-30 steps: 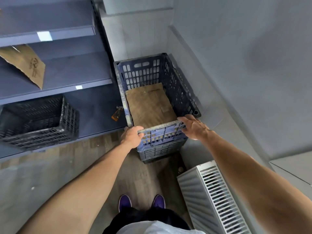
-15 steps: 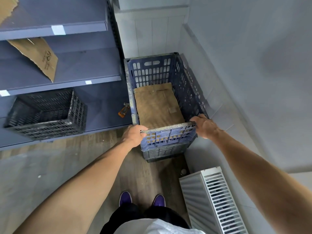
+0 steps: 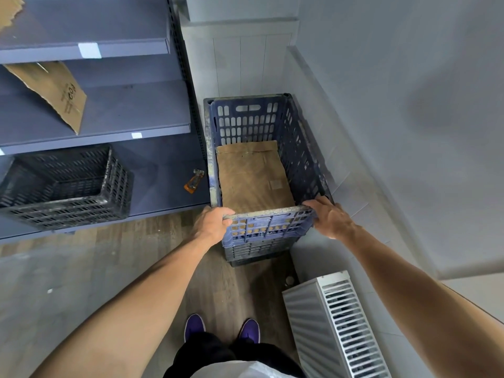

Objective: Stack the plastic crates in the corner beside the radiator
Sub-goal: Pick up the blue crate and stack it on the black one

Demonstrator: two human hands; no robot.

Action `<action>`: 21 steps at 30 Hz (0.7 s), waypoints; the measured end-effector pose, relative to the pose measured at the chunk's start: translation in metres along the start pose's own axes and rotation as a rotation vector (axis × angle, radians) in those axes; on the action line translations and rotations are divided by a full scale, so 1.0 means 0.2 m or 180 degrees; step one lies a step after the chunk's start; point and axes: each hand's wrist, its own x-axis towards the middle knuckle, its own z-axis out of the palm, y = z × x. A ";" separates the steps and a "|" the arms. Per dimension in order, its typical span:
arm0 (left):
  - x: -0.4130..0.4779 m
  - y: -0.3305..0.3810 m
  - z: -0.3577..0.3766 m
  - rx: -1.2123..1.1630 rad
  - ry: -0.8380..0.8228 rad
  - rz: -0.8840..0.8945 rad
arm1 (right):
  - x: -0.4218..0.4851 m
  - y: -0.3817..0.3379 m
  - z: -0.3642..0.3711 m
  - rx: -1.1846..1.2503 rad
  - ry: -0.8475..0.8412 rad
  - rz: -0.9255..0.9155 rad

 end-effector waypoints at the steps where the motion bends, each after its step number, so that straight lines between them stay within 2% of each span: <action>1: 0.00 0.00 0.01 -0.0006 0.0017 -0.0018 | -0.01 0.01 0.00 -0.0019 0.0000 -0.0010; 15: 0.03 0.00 0.08 0.0420 0.0256 -0.0153 | 0.07 0.03 -0.01 0.0105 -0.0189 0.0034; 21: 0.05 0.02 0.07 0.0479 0.0112 -0.0140 | 0.08 0.03 -0.05 0.0095 -0.0194 0.0094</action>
